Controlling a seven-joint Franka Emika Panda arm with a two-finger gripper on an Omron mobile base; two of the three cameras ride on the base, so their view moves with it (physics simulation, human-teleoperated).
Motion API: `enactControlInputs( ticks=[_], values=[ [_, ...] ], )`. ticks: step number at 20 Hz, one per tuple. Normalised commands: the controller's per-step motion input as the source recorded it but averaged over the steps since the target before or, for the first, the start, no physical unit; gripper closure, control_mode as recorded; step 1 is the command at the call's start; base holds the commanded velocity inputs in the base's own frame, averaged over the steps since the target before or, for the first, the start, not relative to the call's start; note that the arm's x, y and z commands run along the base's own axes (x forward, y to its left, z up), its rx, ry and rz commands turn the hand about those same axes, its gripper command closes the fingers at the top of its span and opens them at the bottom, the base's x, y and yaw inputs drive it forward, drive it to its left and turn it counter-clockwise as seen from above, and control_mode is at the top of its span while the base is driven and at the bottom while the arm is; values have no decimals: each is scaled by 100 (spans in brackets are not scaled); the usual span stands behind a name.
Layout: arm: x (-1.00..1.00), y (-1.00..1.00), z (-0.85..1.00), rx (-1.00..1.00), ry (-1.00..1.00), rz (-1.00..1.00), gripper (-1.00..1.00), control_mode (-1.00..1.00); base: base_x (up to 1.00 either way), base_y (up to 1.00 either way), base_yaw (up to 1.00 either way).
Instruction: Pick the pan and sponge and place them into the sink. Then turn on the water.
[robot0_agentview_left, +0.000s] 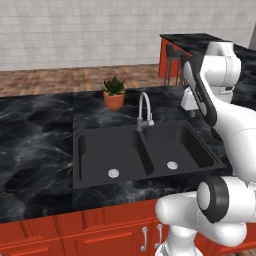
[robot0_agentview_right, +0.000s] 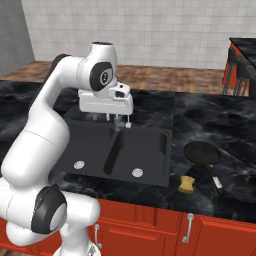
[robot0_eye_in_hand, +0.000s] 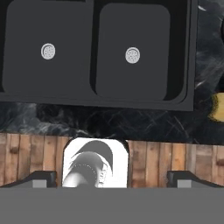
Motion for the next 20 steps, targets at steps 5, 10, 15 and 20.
enactControlInputs(
  ticks=[5,10,15,20],
  values=[
    [0,-23,-1,1,1,6,-100,-100,0,0,0],
    [0,-28,-6,0,0,5,-100,-100,0,0,0],
    [0,-25,-14,0,1,4,-100,-100,0,0,0],
    [0,-21,-14,0,1,3,-100,-100,0,0,0]
  ],
)
